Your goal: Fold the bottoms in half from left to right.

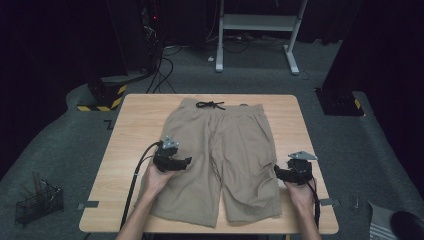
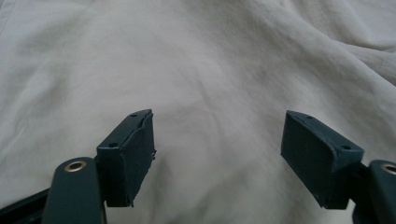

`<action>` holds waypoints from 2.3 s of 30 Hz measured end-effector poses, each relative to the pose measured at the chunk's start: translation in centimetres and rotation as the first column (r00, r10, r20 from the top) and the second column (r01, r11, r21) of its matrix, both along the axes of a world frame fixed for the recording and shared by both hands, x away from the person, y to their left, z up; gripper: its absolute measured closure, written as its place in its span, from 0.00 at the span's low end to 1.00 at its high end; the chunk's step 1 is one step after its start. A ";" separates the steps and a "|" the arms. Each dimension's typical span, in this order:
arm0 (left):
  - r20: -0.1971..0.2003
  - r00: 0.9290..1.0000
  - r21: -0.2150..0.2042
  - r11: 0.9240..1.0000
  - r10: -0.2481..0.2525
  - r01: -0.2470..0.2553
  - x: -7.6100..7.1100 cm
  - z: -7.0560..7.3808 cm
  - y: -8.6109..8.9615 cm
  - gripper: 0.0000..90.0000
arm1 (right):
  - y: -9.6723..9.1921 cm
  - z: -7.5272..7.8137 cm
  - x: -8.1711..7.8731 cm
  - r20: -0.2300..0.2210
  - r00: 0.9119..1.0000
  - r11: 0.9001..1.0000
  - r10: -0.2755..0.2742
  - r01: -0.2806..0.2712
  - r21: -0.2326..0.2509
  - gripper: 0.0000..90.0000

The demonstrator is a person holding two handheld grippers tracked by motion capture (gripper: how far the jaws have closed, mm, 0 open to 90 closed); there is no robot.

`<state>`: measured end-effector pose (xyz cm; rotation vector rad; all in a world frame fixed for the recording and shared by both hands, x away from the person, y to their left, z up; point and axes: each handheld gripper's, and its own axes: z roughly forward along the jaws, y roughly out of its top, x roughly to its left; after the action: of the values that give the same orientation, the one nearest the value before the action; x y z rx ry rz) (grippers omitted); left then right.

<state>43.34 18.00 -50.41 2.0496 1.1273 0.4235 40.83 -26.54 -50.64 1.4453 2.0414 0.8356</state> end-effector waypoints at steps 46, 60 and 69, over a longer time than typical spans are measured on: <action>0.045 0.997 0.045 0.997 0.064 -0.066 1.7 -2.2 -1.5 0.33 | 10.1 -1.4 3.8 -0.028 0.969 0.969 0.245 -0.245 0.024 0.41; 0.050 0.995 0.048 0.995 0.081 -0.083 0.4 -2.3 -1.4 0.32 | 10.0 -1.7 2.3 -0.004 0.974 0.973 0.229 -0.228 0.035 0.40; 0.048 0.996 0.047 0.996 0.072 -0.074 -1.1 -2.3 -1.4 0.32 | 10.0 -1.7 0.6 -0.004 0.974 0.974 0.226 -0.226 0.032 0.40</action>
<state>42.22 16.61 -52.68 2.0345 1.1767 0.5368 41.42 -16.53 -52.34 1.2490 2.2372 0.9576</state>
